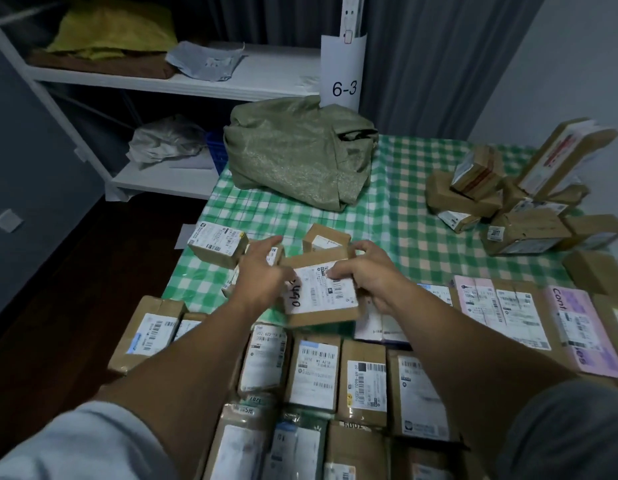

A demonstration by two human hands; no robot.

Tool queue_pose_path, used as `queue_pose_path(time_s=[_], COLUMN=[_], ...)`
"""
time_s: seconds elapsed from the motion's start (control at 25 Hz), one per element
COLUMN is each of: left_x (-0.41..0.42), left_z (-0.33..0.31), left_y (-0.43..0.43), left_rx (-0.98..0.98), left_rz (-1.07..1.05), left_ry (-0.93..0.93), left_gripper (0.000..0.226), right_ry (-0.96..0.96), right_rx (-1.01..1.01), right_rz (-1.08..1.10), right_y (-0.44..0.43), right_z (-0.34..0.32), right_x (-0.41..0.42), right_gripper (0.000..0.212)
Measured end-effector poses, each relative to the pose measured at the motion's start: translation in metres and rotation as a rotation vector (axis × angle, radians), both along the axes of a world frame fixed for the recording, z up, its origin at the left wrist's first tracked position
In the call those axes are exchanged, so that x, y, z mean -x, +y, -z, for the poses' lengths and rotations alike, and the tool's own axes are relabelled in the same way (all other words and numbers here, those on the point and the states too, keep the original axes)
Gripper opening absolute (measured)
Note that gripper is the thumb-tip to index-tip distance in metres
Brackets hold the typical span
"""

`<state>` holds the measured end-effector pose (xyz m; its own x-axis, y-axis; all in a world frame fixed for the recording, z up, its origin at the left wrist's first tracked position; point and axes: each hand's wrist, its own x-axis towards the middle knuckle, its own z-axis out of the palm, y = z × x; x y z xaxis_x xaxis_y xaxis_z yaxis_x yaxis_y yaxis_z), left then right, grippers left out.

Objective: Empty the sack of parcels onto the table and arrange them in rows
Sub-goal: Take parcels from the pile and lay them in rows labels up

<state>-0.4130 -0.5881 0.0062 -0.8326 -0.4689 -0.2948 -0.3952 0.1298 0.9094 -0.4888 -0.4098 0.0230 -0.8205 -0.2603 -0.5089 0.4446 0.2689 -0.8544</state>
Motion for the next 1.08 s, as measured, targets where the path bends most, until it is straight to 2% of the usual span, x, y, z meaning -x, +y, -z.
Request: queue_pose_path(time_s=[0.12,0.2,0.32,0.4,0.48,0.56,0.68,0.84,1.0,1.08], left_x=[0.008,0.012,0.018,0.022,0.026,0.028,0.033,0.035,0.039,0.040], left_z=[-0.003,0.003,0.016,0.029,0.040,0.052,0.077,0.107,0.118,0.118], left_y=[-0.013,-0.019,-0.026,-0.025,-0.018,-0.008,0.006,0.016,0.027,0.031], left_rx=[-0.168,-0.232,-0.289,-0.324,-0.329,-0.288,-0.194,-0.039,0.077,0.170], left_rz=[0.345,0.420,0.371,0.309,0.228,0.197,0.201,0.232,0.293,0.346], left_ry=[-0.157,-0.235,-0.259,-0.271,-0.285,-0.297,-0.366,-0.491,-0.553,-0.573], left_gripper=[0.063,0.054,0.051,0.045,0.029,0.020,0.023,0.037,0.034,0.034], right_ry=[0.004,0.006,0.044,0.107,0.136,0.132,0.107,0.118,0.155,0.167], right_rx=[0.024,-0.020,-0.122,-0.184,-0.256,-0.341,-0.419,-0.484,-0.416,-0.460], right_rz=[-0.017,-0.046,-0.090,-0.041,0.031,0.068,0.033,-0.118,-0.193,-0.239], right_y=[-0.014,-0.022,-0.028,-0.029,-0.026,-0.018,-0.003,0.005,0.006,0.002], right_z=[-0.010,-0.011,-0.006,-0.002,0.007,0.025,0.055,0.080,0.094,0.101], right_x=[0.005,0.008,0.013,0.017,0.023,0.030,0.039,0.045,0.047,0.049], right_gripper=[0.048,0.045,0.051,0.044,0.031,0.019,0.028,0.034,0.035,0.031])
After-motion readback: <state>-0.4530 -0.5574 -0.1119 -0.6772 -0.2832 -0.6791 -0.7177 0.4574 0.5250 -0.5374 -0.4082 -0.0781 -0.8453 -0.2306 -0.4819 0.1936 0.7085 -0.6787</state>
